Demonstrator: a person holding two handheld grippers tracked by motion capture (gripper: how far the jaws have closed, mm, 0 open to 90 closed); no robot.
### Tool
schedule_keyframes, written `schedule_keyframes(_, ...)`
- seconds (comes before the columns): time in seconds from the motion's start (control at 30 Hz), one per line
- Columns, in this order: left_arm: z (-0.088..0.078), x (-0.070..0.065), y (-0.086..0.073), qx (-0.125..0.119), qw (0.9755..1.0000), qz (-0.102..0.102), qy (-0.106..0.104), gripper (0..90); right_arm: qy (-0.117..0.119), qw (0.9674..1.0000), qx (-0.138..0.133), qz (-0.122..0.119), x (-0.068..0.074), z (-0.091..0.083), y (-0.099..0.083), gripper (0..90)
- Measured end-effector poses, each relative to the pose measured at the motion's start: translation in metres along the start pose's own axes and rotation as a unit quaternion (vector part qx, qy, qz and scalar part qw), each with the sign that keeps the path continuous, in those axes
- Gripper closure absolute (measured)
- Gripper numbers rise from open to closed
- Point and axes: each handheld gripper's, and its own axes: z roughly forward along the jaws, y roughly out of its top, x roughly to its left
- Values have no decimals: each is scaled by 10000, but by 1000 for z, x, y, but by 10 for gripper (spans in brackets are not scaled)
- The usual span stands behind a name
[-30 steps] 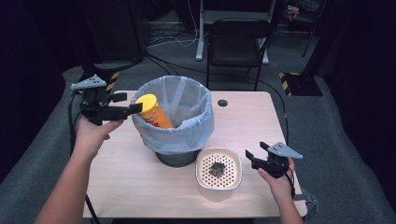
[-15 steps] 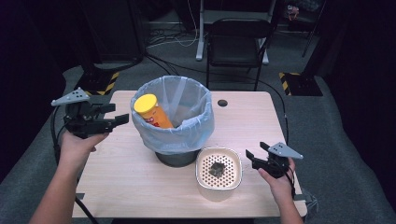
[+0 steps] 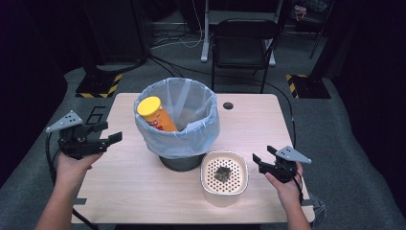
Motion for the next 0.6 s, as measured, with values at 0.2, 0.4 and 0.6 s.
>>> schedule_keyframes(0.2,9,4,-29,44,9999,-121,105,223,-13,10000,28,17,0,0,-1,294)
schedule_keyframes(0.4,20,5,-57,91,9997,-144,185,223,-28,10000,36,0,-1,0,-2,294)
schedule_keyframes(0.6,25,7,-79,167,9993,-159,295,224,-41,10000,30,-1,-1,0,-2,295)
